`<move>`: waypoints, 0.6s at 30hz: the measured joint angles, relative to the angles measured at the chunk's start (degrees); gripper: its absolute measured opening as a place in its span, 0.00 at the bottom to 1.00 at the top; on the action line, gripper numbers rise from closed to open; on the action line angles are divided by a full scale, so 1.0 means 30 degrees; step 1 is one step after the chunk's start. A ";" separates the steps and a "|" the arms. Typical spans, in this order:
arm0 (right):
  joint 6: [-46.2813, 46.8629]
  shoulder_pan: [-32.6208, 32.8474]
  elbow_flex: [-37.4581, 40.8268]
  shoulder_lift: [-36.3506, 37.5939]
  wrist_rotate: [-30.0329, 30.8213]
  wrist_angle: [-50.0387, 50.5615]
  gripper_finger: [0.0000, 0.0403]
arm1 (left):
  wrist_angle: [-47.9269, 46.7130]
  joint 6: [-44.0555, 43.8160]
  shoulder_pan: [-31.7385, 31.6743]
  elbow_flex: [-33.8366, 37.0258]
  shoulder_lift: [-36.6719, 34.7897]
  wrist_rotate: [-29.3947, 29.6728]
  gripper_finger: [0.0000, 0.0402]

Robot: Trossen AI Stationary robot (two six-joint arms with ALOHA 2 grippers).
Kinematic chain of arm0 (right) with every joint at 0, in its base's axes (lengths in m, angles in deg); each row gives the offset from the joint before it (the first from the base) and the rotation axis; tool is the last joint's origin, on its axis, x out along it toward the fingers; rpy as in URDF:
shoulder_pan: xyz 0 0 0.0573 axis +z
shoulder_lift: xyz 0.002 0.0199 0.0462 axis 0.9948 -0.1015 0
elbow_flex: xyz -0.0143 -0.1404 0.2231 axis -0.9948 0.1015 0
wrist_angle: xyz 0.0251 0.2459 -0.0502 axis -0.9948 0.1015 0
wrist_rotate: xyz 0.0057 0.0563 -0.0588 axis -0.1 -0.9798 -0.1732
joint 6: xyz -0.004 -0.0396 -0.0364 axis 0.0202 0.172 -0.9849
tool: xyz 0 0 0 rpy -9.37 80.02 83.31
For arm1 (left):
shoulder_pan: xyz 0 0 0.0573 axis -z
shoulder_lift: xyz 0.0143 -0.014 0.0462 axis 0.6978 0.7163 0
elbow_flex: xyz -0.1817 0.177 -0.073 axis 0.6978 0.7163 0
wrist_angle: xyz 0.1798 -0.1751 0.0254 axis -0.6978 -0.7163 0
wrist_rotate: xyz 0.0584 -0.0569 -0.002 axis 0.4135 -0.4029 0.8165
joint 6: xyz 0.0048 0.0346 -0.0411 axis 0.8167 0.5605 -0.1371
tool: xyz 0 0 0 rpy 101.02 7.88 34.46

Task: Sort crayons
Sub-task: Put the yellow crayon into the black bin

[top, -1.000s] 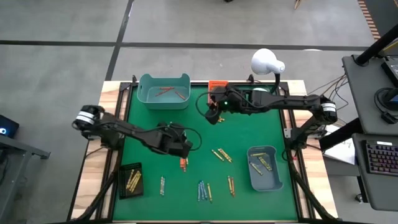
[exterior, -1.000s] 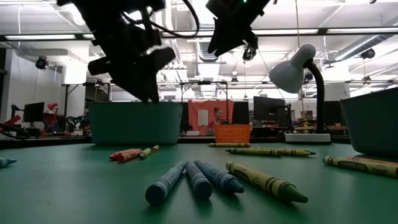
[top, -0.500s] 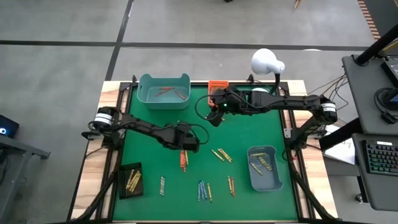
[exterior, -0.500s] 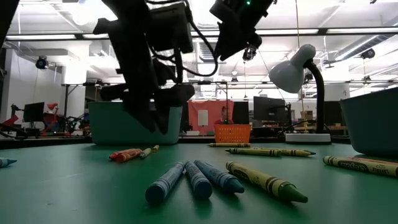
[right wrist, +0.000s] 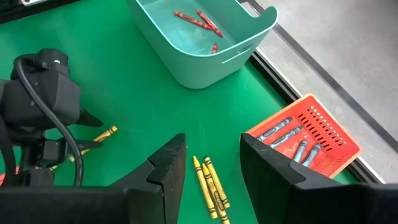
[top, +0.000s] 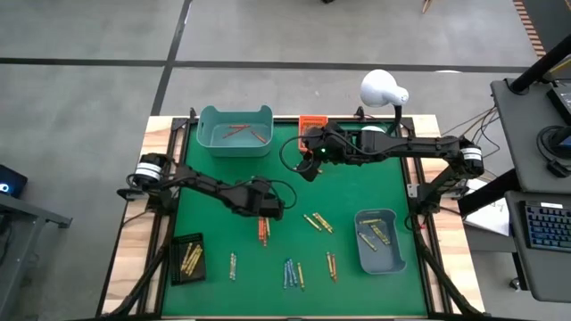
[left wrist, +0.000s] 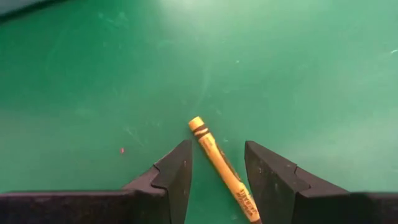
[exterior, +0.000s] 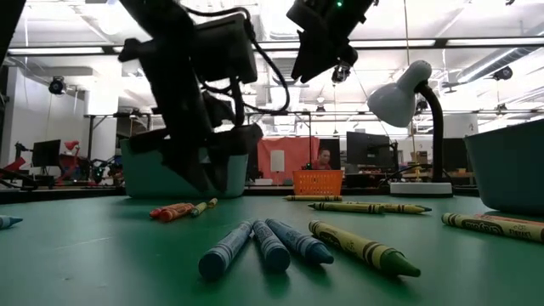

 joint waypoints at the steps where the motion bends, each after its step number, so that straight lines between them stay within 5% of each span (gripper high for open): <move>1: -0.0008 0.0000 0.0000 0.0000 0.0001 -0.0006 0.35 | 0.0282 -0.0069 0.0003 0.0231 0.0000 0.0000 0.32; 18: -0.0051 0.0000 0.0059 -0.0015 0.0011 -0.0016 0.35 | 0.3015 0.0339 0.0055 0.1661 0.1539 0.0944 0.27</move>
